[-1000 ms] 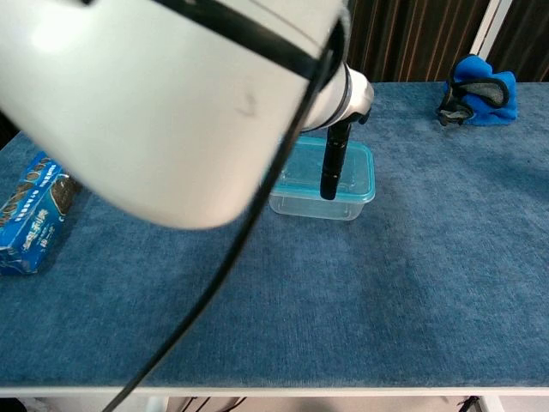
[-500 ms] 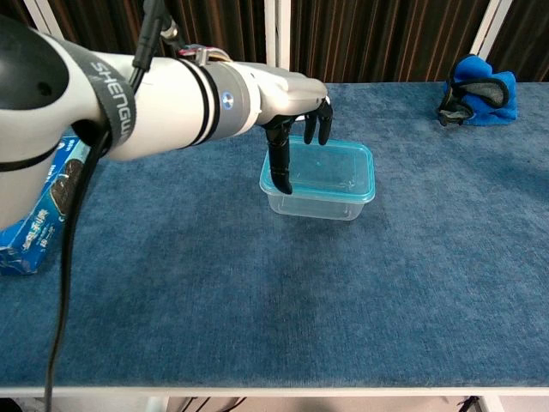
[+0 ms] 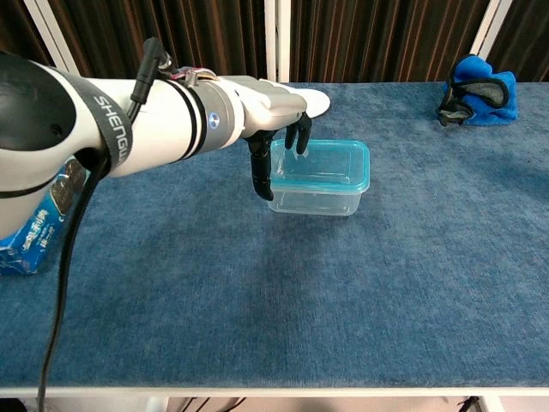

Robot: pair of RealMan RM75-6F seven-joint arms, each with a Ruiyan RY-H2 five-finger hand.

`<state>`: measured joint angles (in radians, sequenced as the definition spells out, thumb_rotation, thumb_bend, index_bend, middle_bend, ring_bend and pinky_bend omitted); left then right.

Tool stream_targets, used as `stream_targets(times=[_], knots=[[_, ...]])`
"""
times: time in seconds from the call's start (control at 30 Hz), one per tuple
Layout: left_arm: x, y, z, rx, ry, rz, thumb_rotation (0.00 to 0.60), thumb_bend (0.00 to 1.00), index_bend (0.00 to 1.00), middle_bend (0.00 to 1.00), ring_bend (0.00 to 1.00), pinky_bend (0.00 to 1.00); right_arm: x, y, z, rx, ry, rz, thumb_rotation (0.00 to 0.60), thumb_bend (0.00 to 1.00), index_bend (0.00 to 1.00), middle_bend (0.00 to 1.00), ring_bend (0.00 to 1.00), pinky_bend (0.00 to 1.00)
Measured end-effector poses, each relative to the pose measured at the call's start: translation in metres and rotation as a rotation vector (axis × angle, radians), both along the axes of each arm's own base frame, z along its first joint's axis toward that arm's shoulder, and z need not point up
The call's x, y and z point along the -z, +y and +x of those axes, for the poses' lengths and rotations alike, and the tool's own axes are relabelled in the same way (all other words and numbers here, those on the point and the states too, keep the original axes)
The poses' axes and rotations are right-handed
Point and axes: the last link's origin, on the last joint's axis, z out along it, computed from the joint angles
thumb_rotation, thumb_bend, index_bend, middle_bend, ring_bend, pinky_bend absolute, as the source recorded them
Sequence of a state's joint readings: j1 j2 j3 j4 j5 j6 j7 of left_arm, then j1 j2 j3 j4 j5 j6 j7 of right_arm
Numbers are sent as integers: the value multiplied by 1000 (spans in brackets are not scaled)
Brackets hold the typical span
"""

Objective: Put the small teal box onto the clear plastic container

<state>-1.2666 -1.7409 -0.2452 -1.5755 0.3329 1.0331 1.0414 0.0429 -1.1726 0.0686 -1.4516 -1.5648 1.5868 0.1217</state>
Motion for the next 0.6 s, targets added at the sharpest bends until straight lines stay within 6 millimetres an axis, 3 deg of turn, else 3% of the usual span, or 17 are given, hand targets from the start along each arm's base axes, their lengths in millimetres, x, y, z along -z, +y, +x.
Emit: stream_targets(times=[0.3, 0.6], knots=[[-8, 0, 4, 12, -26, 10, 600, 0, 308, 267, 105, 121, 0, 0, 2, -4, 1, -4, 600, 26, 0, 86, 0, 17], [-24, -22, 0, 121, -45, 0, 600, 0, 308, 269, 105, 120, 0, -1, 3, -7, 1, -1, 600, 26, 0, 86, 0, 17]])
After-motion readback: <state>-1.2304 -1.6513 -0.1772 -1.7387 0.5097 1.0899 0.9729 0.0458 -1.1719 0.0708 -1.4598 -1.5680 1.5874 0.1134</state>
